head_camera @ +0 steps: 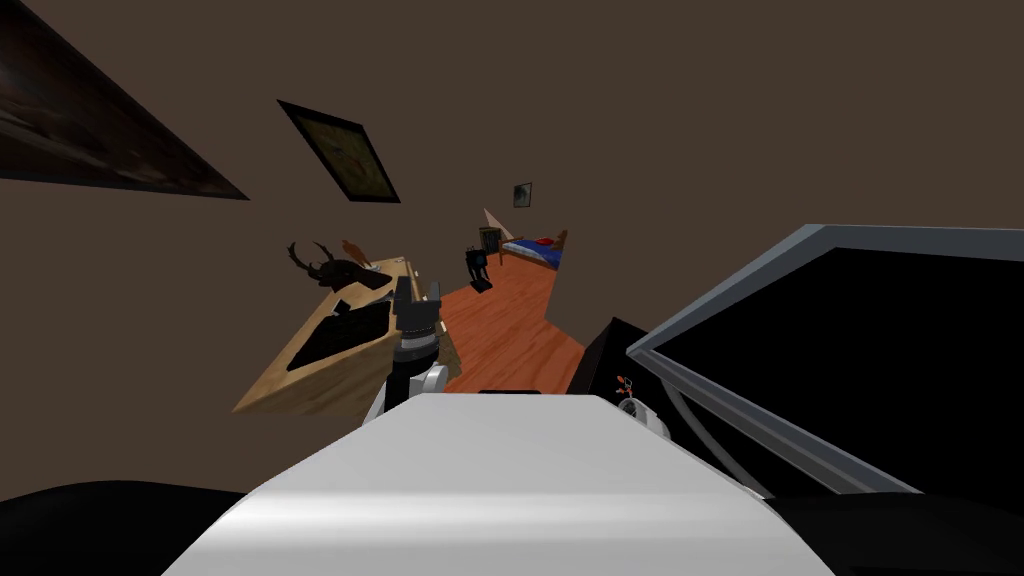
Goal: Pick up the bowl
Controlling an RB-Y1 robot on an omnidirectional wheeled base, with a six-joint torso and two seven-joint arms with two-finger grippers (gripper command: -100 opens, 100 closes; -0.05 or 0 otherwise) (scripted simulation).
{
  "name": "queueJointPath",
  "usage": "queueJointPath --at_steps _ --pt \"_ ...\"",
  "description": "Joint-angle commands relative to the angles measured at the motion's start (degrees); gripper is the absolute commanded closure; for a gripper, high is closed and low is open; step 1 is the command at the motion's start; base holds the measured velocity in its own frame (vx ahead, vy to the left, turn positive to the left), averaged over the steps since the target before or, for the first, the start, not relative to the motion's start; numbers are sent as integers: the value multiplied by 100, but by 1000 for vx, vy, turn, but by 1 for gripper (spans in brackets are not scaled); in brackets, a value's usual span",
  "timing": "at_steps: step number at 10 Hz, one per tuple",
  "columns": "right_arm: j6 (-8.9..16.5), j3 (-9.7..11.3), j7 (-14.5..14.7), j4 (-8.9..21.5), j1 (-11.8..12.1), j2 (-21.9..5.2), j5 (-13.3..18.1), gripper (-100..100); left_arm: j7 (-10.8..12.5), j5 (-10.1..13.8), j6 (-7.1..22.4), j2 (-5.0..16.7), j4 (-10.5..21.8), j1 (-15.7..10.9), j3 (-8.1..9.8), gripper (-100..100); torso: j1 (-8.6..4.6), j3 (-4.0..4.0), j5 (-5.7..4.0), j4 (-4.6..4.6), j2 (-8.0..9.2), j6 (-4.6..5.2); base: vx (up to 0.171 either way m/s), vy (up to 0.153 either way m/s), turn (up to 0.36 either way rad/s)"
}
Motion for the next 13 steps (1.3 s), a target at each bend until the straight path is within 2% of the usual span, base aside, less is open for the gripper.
queueJointPath --at_steps 1,2,4,5,6,10,11,12,13 --pt "-9 -19 99 234 -93 208 12 -100 0 0 0 0 0 0 0 0 0 0 0 0 0 0 23 -86 80" --pt "-9 -19 99 234 -93 208 12 -100 0 0 0 0 0 0 0 0 -6 -1 0 0 -1 -1 24 -71 48" --pt "-11 -22 160 429 -182 369 22 -100 0 0 0 0 0 0 0 0 2 0 1 0 1 1 16 -58 39" --pt "-7 -51 159 327 -108 318 18 -100 0 0 0 0 0 0 0 0 -10 2 -9 3 2 -2 5 -20 10" --pt "-5 -52 168 333 -108 327 18 100 0 0 0 -1 0 0 0 0 -14 5 -11 4 6 -3 0 0 0" --pt "29 -67 153 361 -92 293 10 100 0 0 0 -1 0 0 -1 0 -30 10 -46 12 9 -20 -1 -3 -3" --pt "33 -69 151 363 -92 293 8 0 0 0 0 -1 0 0 -1 0 -30 10 -46 12 8 -21 0 0 0" --pt "-8 -17 69 137 -48 127 7 100 0 0 0 -1 0 0 -1 0 -32 10 -48 13 8 -23 -10 72 -84" --pt "-8 -17 69 185 -48 127 7 100 0 0 0 -1 0 0 -1 0 -13 11 -48 15 9 -27 -23 94 -39"
